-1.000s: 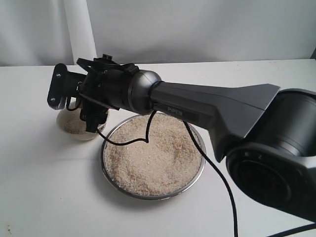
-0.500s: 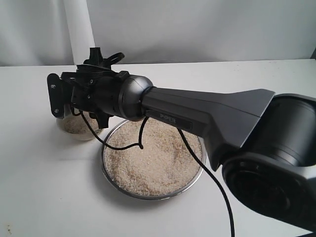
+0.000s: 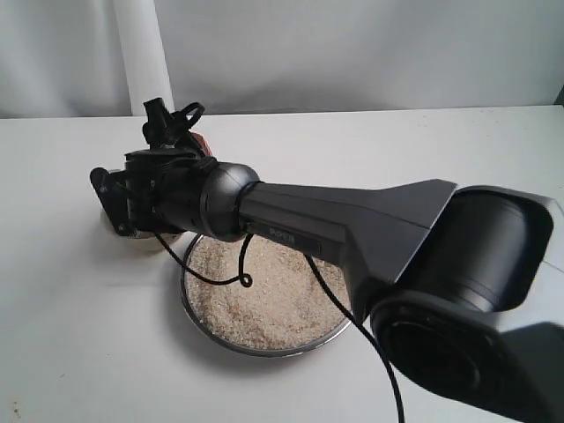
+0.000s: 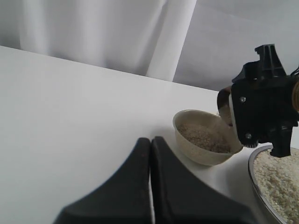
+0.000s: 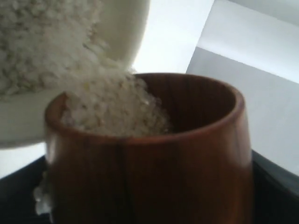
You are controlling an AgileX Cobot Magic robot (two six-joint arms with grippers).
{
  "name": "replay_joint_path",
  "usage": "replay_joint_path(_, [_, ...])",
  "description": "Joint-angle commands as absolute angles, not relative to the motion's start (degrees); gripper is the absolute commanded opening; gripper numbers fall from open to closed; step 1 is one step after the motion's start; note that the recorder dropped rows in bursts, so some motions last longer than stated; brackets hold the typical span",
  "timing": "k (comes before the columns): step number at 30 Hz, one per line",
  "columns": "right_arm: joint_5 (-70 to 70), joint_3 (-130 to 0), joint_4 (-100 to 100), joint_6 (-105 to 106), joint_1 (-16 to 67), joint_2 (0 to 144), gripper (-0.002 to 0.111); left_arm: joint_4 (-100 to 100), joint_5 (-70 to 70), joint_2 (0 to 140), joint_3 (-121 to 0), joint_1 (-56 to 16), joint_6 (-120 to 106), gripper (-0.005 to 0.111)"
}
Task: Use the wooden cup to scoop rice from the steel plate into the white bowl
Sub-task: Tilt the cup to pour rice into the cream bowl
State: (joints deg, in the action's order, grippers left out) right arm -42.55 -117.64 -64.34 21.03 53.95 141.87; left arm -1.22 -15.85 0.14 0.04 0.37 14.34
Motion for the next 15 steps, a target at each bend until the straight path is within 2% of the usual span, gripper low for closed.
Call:
replay_joint_path(1, [-42.5, -118.1, -69.0, 21.2, 55.2, 142.2, 0.000, -1.0, -15.2, 0.0, 0.0, 0.0, 14.5, 0.000])
replay_joint_path(15, [-45.3, -118.1, -78.7, 23.0, 55.4, 142.2, 0.000, -1.0, -15.2, 0.0, 0.0, 0.0, 14.5, 0.000])
